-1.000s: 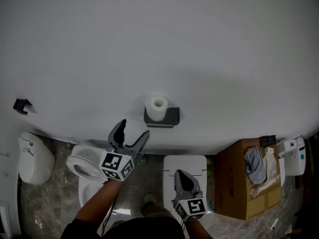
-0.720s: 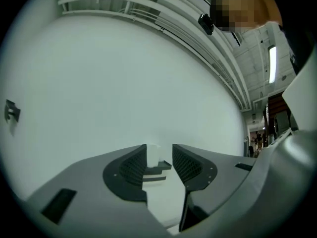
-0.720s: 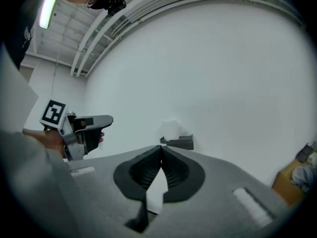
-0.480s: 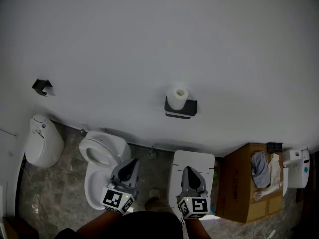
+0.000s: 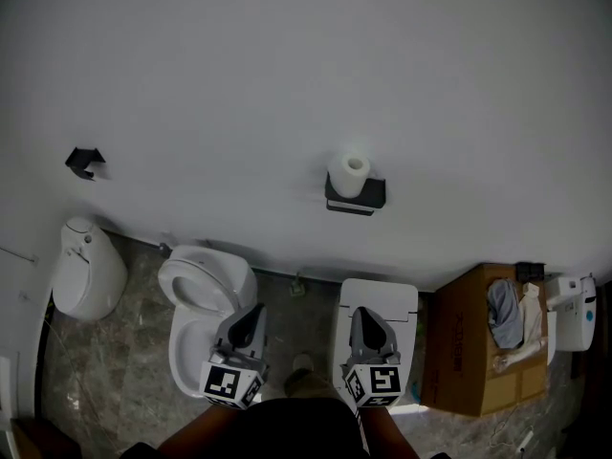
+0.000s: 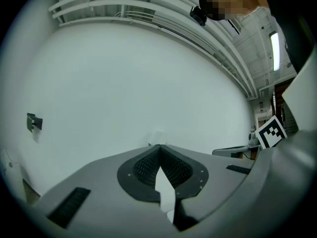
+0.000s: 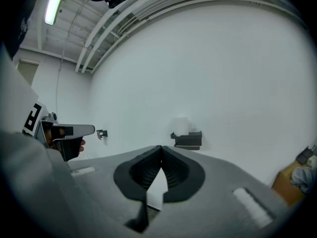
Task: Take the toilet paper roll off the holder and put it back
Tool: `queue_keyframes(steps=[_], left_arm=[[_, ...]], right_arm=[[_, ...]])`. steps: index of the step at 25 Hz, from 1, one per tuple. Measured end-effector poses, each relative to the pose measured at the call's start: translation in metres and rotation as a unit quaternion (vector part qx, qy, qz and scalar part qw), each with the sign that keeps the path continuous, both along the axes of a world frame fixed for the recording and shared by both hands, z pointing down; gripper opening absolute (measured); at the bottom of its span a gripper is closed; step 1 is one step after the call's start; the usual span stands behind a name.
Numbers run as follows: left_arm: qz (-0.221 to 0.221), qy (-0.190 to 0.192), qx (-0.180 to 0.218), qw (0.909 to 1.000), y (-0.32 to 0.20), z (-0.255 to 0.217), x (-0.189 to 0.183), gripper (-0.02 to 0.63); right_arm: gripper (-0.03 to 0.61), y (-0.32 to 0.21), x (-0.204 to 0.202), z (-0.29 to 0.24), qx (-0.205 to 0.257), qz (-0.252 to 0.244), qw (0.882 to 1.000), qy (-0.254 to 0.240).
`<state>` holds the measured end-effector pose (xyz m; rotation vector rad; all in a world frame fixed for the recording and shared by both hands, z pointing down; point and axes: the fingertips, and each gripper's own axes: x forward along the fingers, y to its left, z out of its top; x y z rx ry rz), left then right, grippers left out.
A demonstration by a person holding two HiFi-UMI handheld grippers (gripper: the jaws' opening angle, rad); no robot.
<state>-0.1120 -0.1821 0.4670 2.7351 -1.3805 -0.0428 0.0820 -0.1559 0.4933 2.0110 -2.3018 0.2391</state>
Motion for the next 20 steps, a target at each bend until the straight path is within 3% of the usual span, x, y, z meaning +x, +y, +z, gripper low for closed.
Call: queue_keyframes(steps=[6,13,20], left_arm=[[0.004,-0.007,-0.006,0.9999,-0.01,0.007,0.008,0.017],[0.012,-0.003,-0.032,0.9994,-0.026,0.012,0.022,0.016],[0.015,-0.003,-0.029,0.9994,-0.044,0.026,0.037,0.016]], right_arm=[[-0.002,-0.003,0.013,0.01,-0.012,0.002,1.0,0.024],[-0.002,-0.022,0.016,0.006,0.001,-0.001,1.0,0.007],[-0.003,-0.032,0.031,0.008,-0.004,-0.006,1.0,0.026]])
